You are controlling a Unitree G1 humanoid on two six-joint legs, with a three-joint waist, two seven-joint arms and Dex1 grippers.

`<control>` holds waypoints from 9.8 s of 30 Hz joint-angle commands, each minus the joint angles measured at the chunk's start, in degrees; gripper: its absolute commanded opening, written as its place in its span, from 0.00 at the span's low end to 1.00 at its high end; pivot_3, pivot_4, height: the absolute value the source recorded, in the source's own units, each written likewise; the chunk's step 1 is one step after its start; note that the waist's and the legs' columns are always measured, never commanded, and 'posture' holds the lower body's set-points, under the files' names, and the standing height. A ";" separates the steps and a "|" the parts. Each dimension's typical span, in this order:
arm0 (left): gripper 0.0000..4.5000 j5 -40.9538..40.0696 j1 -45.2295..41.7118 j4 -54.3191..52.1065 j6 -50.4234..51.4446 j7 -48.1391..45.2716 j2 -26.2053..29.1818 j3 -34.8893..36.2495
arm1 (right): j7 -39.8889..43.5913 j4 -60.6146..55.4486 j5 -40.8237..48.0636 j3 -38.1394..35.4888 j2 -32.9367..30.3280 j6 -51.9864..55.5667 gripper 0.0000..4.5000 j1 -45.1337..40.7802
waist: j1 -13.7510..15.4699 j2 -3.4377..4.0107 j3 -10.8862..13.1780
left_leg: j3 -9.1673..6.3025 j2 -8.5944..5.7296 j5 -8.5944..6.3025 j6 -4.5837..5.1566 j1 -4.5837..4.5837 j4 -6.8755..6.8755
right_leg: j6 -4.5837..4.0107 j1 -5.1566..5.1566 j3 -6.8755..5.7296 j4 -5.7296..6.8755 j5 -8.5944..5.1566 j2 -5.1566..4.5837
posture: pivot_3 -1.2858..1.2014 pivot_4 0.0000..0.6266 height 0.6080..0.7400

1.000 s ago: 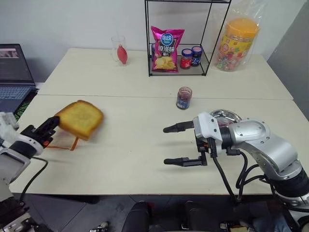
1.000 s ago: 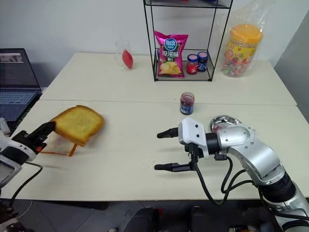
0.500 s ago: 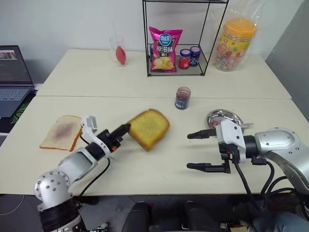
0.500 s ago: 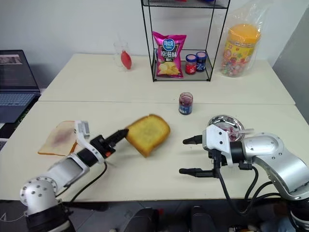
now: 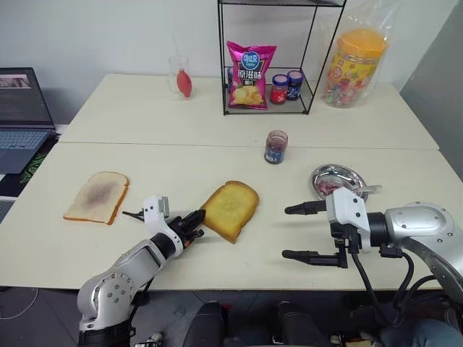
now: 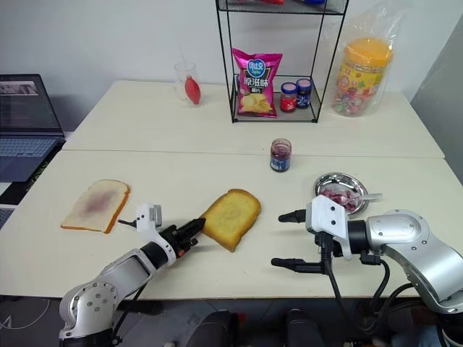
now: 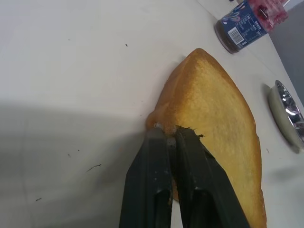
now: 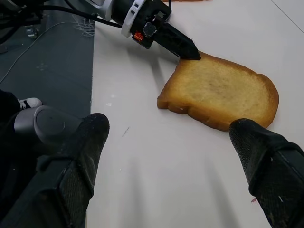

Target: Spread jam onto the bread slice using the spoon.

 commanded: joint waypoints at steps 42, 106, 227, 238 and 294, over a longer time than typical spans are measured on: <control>0.99 10.87 -31.17 -13.63 -10.91 -46.54 35.24 -17.26 | -29.55 12.32 2.31 -35.14 17.37 -2.68 1.00 14.98 | -0.06 0.22 0.11 | 0.53 0.12 -0.01 0.02 0.20 0.02 | -0.08 0.00 0.89 0.06 -0.16 0.73 | 0.52 0.24 1.00; 1.00 27.51 -35.85 -11.71 -12.01 -52.60 32.43 -27.95 | -40.88 56.18 19.02 -38.62 26.16 5.24 0.40 -11.87 | -1.71 0.36 0.20 | 0.99 0.22 -0.01 0.08 0.26 -0.05 | 0.38 -0.18 1.37 0.17 0.16 0.91 | 0.52 0.24 1.00; 1.00 24.83 -26.08 -7.92 -2.59 -35.40 31.17 -12.54 | -42.40 91.53 -4.08 -26.76 43.21 -13.44 0.01 -57.94 | -3.16 0.47 0.27 | 1.01 0.22 0.01 0.04 0.25 -0.07 | 0.06 -0.48 1.36 0.69 0.35 0.75 | 0.52 0.24 1.00; 1.00 25.59 -25.94 -7.45 -3.40 -35.78 31.13 -12.93 | -42.74 90.59 -4.25 -26.17 42.33 -13.86 0.01 -57.97 | -3.18 0.47 0.27 | 1.03 0.22 0.01 0.05 0.24 -0.07 | 0.07 -0.49 1.37 0.69 0.35 0.76 | 0.52 0.24 1.00; 1.00 27.24 -26.62 -6.45 -4.54 -36.72 30.97 -13.81 | -50.19 91.14 5.95 -35.27 42.16 -8.15 0.01 -58.37 | -3.17 0.47 0.28 | 1.03 0.22 0.01 0.05 0.22 -0.09 | 0.07 -0.50 1.37 0.65 0.34 0.77 | 0.52 0.24 1.00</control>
